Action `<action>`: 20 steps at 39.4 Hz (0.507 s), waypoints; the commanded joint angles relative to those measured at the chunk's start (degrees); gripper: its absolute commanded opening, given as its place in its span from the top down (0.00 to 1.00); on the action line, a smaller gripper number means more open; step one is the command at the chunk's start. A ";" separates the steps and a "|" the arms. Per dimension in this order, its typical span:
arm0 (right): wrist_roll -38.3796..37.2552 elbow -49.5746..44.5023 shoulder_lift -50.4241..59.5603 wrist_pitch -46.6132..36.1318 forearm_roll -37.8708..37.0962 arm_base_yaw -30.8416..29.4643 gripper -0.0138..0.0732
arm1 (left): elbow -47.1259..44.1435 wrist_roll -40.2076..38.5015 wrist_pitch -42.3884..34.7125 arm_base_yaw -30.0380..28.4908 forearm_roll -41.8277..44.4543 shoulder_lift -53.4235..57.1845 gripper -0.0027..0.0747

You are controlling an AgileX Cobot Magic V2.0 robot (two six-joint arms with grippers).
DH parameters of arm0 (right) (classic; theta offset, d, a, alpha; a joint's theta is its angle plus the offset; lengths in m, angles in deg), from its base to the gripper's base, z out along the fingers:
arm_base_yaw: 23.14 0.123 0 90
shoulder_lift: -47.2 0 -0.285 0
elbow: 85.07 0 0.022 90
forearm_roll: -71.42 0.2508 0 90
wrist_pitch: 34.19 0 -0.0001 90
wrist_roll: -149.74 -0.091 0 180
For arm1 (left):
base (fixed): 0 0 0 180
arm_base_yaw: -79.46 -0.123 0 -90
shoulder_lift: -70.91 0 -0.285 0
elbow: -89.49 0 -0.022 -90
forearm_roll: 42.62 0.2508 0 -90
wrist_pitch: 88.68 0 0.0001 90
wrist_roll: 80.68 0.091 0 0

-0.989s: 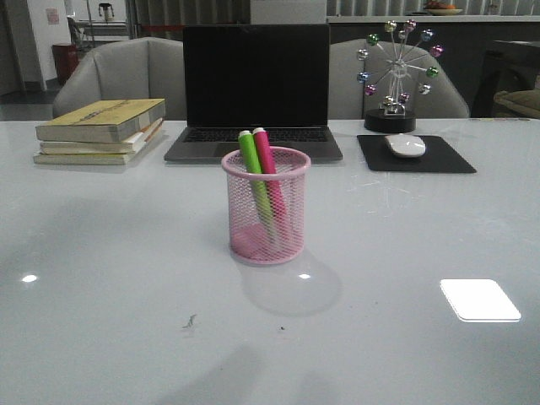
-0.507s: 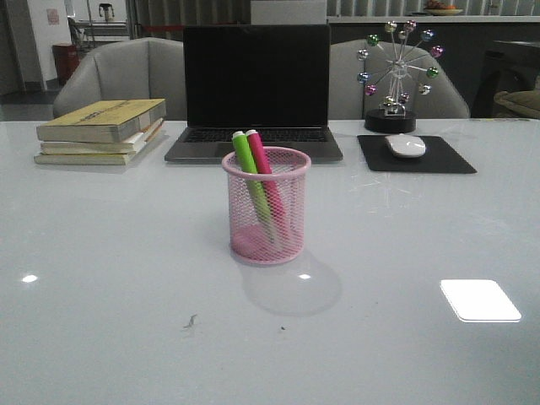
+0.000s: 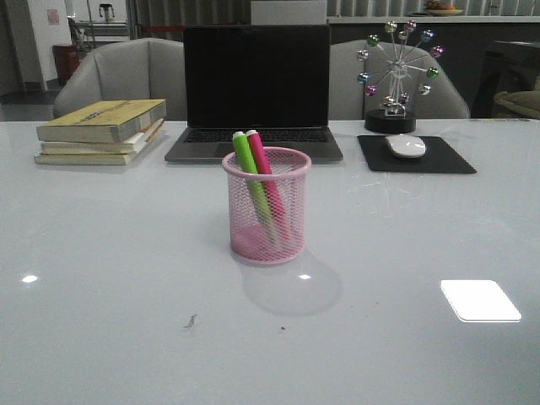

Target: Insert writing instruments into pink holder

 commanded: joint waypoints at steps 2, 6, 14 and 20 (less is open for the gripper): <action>0.19 1.60 0.16 -3.96 1.56 -0.37 0.40 | -0.60 0.00 -4.04 -0.04 -0.41 3.78 0.47; 0.19 1.60 0.16 -3.96 1.62 -0.37 0.41 | -0.74 0.00 -4.62 -0.04 -0.41 4.99 0.47; 0.19 1.60 0.16 -3.96 1.62 -0.37 0.58 | -0.74 0.00 -5.05 -0.04 -0.41 5.02 0.47; 0.19 1.60 0.16 -3.96 1.62 -0.37 0.73 | -0.74 0.00 -5.05 -0.04 -0.41 5.02 0.47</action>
